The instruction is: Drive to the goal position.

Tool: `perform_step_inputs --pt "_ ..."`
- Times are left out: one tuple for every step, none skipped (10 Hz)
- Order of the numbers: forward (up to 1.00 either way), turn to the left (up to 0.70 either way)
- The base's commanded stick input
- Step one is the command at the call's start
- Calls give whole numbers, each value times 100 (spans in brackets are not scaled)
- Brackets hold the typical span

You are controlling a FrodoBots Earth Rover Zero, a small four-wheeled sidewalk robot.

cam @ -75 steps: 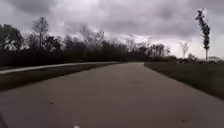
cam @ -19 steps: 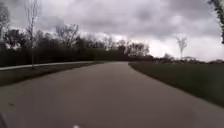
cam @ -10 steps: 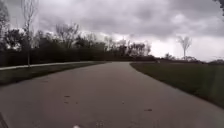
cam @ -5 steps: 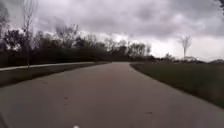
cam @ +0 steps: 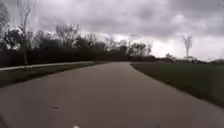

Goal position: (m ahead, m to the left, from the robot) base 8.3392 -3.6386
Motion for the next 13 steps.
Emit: perform_step_inputs --pt "100 0" --pt "100 0" --pt "100 0" --pt "100 0" --pt "100 0" --pt "100 0" --pt "100 0" --pt "100 0" --pt "100 0" --pt "100 0" --pt "100 0" --pt "100 0" --pt "100 0"
